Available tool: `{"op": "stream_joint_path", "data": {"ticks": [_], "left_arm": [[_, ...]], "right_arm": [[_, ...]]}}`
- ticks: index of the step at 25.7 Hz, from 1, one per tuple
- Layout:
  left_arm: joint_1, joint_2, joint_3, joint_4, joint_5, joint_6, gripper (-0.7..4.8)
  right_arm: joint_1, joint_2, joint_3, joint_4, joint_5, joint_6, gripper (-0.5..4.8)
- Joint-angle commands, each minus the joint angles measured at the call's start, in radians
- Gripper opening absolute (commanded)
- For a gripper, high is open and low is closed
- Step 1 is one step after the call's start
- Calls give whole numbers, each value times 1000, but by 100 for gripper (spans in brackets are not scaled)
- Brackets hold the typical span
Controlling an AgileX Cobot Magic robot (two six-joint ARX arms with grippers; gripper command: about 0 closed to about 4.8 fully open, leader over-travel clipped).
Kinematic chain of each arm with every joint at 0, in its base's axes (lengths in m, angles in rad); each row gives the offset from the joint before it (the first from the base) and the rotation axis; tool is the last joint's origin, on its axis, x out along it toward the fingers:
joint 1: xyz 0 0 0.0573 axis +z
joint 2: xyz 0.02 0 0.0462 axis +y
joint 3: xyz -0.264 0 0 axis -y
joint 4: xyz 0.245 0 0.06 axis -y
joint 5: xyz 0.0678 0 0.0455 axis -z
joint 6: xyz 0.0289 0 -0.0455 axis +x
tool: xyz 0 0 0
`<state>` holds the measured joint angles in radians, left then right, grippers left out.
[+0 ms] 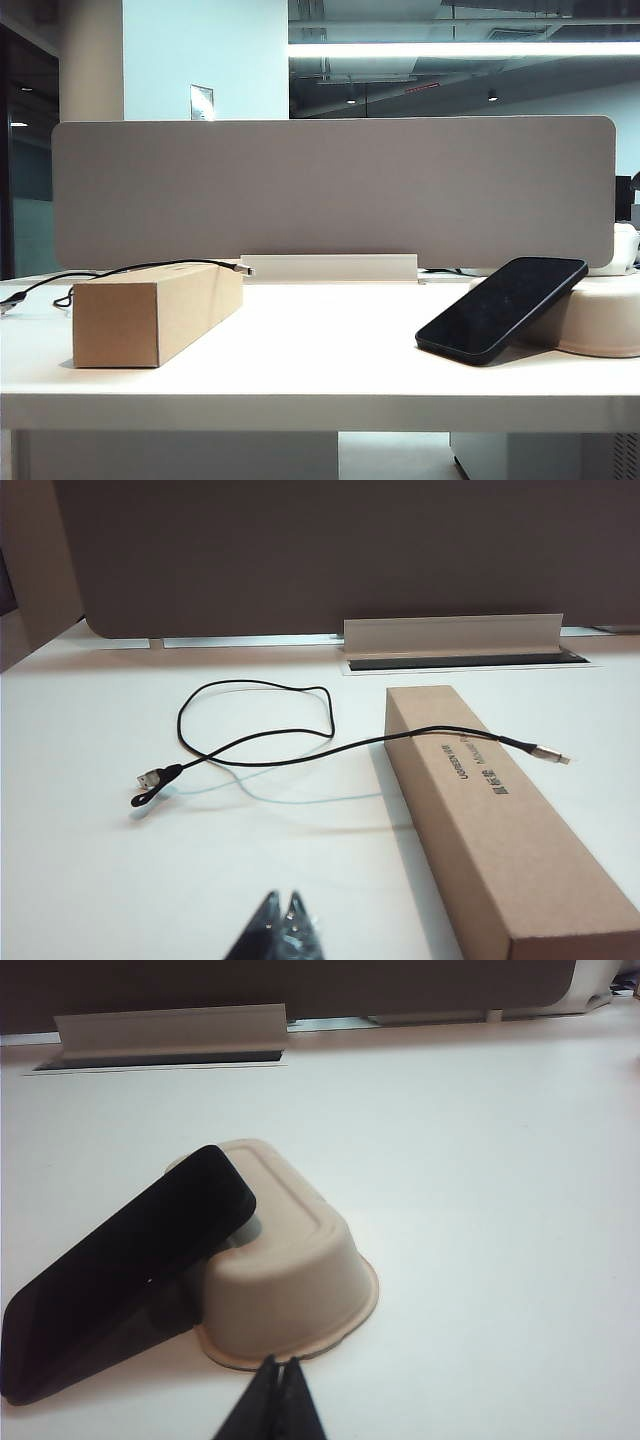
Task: Pick up the charging cable and the phone, plug the charging cable into the charging port on the phone, and finally place them back on the table.
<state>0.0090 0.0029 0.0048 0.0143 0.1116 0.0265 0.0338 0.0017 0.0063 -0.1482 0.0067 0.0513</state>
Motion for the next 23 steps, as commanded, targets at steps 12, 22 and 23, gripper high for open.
{"op": "stream_joint_path", "data": {"ticks": [12,22,23], "left_arm": [[-1,1,5,6,-3,-27,-5],[-2,1,31,54,-3,-27,-5],[-2,1,39,53,-3,-27,-6]], "right_arm": [[1,-2,-6,47,1,3,-6],[2,-2,3,109,-7,1,-6],[2,-2,11,108,-6,1,-6]]}}
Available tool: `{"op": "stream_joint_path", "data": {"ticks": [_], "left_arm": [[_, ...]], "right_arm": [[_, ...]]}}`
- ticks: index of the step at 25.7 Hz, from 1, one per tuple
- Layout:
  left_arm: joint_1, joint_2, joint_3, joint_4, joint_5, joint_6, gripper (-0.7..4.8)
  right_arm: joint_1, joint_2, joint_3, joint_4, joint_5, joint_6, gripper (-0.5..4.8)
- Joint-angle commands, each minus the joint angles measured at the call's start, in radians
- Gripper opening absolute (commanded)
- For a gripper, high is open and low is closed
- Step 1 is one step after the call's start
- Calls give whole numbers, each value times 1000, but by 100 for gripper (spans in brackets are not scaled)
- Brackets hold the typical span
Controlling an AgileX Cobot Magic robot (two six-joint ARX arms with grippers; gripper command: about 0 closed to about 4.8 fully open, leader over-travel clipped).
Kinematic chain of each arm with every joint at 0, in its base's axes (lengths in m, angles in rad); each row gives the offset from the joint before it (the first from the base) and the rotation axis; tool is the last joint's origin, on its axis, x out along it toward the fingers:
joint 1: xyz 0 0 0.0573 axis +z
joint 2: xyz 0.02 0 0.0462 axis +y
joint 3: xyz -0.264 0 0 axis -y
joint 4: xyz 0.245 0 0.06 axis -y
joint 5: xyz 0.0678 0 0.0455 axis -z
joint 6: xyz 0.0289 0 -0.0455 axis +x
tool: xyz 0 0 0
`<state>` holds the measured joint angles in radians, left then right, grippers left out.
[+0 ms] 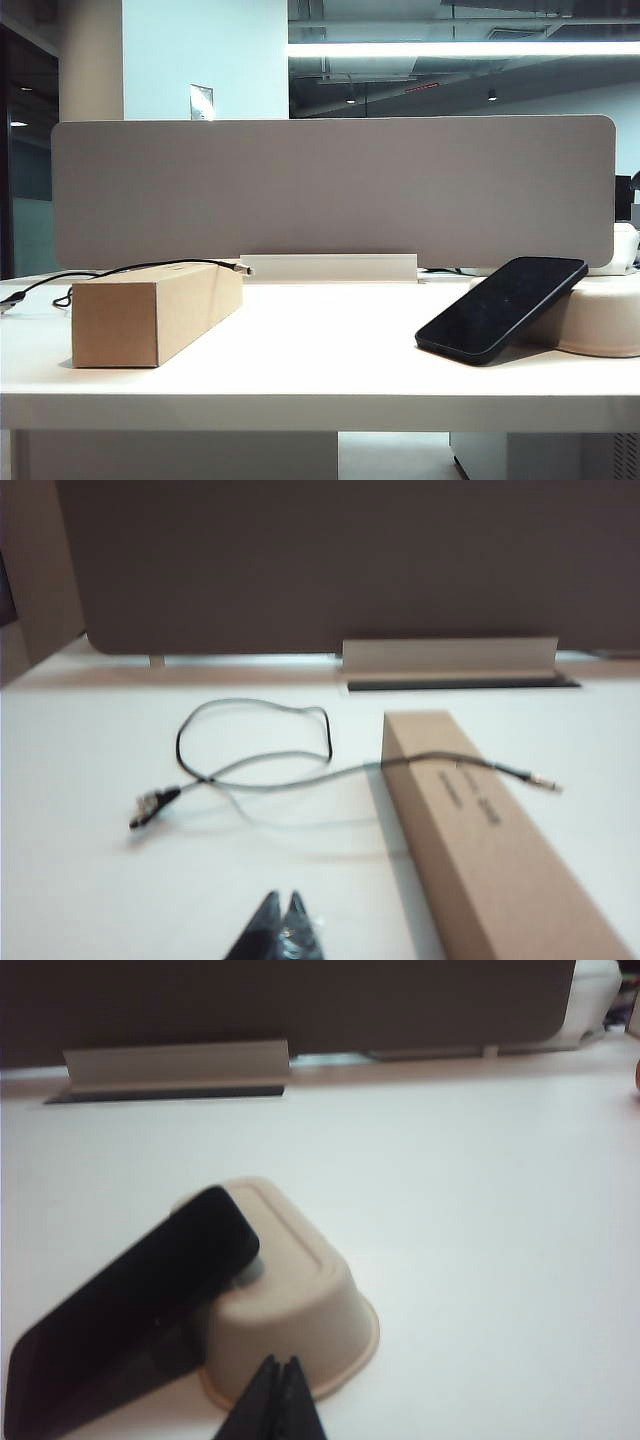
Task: Pick up the charging cable and the phone, plug the charging cable into the charging port on the phone, and finally place them back on the table.
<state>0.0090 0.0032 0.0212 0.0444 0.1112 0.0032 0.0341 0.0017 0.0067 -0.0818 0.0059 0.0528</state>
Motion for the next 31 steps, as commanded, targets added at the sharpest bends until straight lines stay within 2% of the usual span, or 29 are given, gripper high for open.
{"op": "stream_joint_path", "data": {"ticks": [1,10,17,27,31], "left_arm": [[-2,0,30,21,-2,-4,-5],[-2,2,124,-32,-3,-3,-5],[-2,102,211,-29,1,-3,-5],[-2,296,306,-28,34,-3,-5],[-2,385,340,-28,92,-3,-6]], "right_arm": [[2,-2,18,41,-6,0,-6],[2,2,99,-8,-8,132,-6],[1,39,235,-56,-9,131,-5],[2,165,317,-56,-14,130,-1],[2,271,333,-56,-111,130,1]]}}
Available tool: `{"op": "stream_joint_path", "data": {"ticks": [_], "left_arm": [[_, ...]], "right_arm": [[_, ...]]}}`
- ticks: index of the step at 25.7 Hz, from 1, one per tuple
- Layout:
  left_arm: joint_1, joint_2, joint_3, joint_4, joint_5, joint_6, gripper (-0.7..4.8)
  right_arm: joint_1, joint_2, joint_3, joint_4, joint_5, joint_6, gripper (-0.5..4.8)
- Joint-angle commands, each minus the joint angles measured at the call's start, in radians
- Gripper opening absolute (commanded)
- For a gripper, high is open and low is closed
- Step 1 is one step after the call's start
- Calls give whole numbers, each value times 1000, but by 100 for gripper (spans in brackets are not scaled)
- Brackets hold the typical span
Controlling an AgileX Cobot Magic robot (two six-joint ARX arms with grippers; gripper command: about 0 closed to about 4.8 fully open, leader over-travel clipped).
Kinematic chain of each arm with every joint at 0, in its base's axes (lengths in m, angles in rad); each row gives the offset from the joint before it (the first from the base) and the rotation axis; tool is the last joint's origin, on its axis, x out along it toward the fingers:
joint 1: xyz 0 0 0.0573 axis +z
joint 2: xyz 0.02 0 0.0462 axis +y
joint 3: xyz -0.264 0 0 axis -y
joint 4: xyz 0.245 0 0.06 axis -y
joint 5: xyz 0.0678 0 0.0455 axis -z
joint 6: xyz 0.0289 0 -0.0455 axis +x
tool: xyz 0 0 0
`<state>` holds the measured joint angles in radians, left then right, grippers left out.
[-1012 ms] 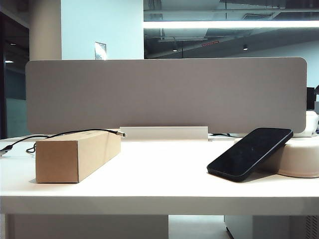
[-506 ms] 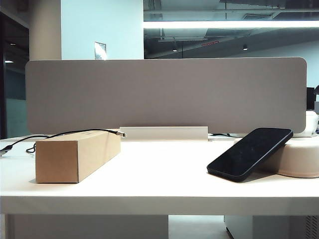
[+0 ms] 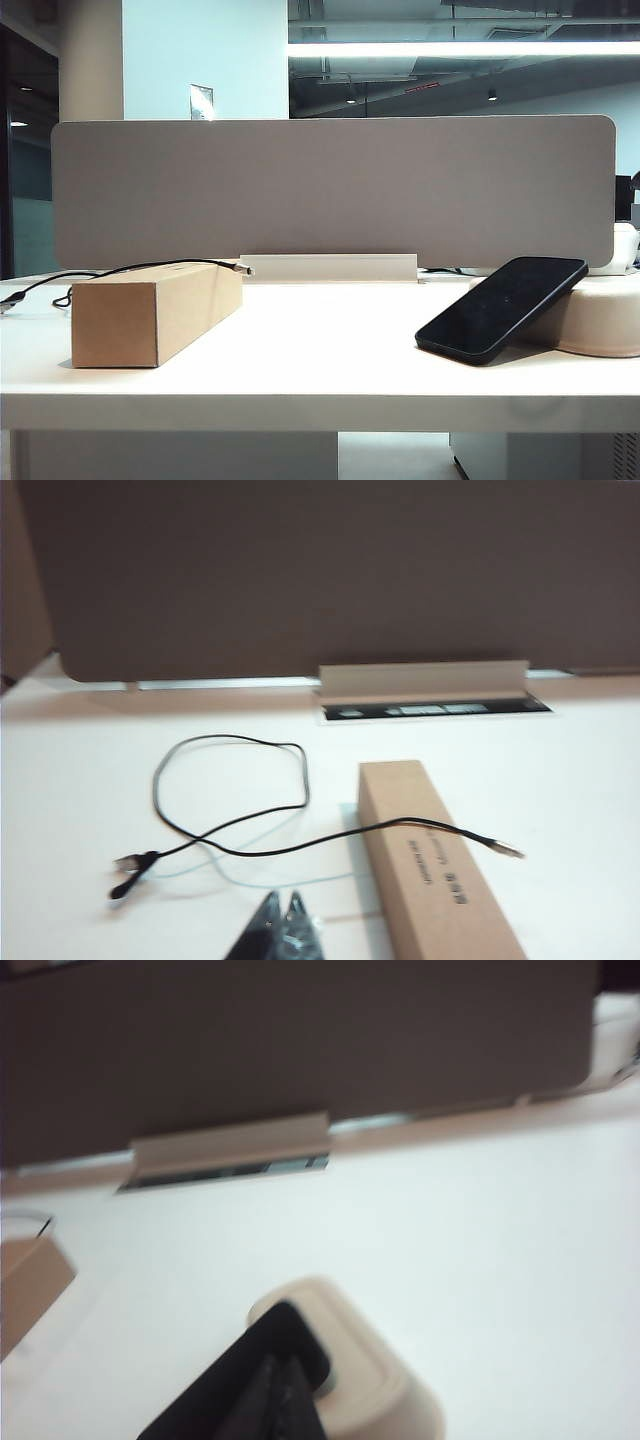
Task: Pick up the charging cable and the phone, plug the charging cable into the charging port on the phone, and finally place them back on the table.
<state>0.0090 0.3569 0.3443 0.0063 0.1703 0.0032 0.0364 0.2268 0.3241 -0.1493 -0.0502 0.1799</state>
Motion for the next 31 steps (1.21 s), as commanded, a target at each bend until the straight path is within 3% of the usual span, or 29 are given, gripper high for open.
{"op": "stream_joint_path", "data": {"ticks": [1,7,12,17,20,22,25,27,31], "left_arm": [[-2,61,29,9,40,-3,-5],[-2,224,128,-18,167,-3,-5],[-2,337,219,-71,235,-2,-5],[-2,435,299,-74,238,-3,-5],[-2,480,344,-81,238,-2,-5],[-2,511,373,-80,238,-2,-5],[-2,536,399,-80,246,-3,-5],[-2,538,407,-81,264,-2,-5],[-2,539,411,-82,264,-2,-5]], "right_arm": [[0,83,16,13,-89,3,0],[0,200,16,108,-269,5,-1],[-1,243,16,131,-267,97,0],[0,318,16,131,-269,197,5],[-1,367,16,131,-282,249,92],[-1,425,16,132,-325,299,215],[-1,519,16,135,-366,379,346],[0,579,16,163,-389,443,396],[2,684,16,275,-455,550,401]]}}
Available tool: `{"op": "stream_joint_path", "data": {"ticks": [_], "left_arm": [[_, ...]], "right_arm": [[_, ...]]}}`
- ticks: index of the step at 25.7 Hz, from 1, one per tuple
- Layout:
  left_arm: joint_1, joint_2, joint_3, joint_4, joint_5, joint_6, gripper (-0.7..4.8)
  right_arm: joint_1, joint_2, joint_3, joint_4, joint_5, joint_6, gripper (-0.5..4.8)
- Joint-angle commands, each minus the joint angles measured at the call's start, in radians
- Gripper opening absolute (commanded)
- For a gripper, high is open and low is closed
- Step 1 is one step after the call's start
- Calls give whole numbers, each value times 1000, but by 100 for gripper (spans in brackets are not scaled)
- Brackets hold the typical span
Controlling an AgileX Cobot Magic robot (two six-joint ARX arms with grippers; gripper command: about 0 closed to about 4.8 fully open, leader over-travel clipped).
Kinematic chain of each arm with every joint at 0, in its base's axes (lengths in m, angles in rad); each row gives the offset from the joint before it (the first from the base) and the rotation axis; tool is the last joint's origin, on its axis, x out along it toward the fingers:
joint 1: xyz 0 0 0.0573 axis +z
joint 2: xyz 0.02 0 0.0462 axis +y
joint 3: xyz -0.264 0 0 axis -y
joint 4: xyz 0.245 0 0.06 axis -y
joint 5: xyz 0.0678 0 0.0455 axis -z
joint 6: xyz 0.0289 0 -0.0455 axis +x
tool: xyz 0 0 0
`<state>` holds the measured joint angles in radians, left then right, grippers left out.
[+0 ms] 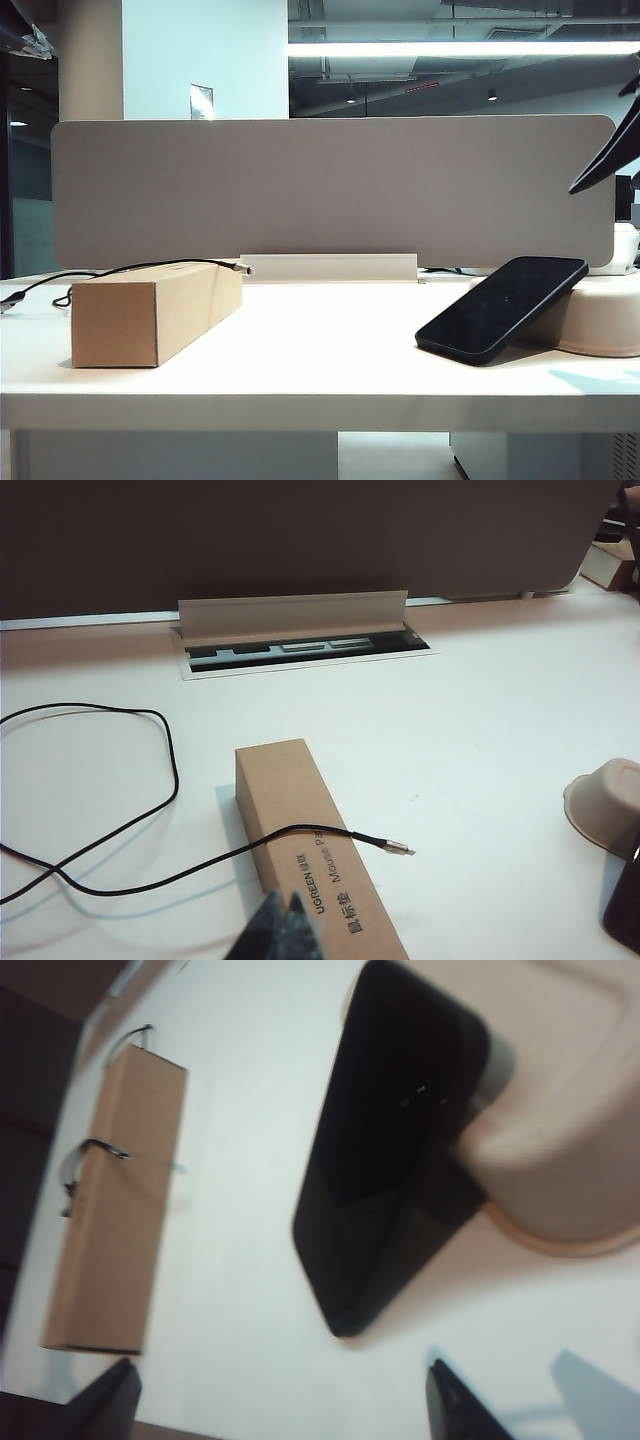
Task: Pick up the charging cable and the phone, plug the charging cable into the charging port on the phone, and finally place them back on the table.
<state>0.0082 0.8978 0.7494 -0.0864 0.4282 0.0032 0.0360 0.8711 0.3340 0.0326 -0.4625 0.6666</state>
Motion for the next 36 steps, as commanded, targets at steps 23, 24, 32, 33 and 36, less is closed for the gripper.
{"op": "stream_joint_path", "data": {"ticks": [23,24,32,33,36], "left_arm": [[-90,188,164,-59,35,125,-5],[-103,221,194,-71,35,149,-5],[-127,314,293,-143,17,170,-5],[-127,320,304,-158,13,186,-5],[-127,327,319,-171,-13,207,-5]], "right_arm": [[52,542,6,526,-52,105,364],[52,557,7,541,-52,105,364],[52,610,19,594,-6,113,364],[52,616,26,597,-6,113,364],[53,639,53,597,-8,113,364]]}}
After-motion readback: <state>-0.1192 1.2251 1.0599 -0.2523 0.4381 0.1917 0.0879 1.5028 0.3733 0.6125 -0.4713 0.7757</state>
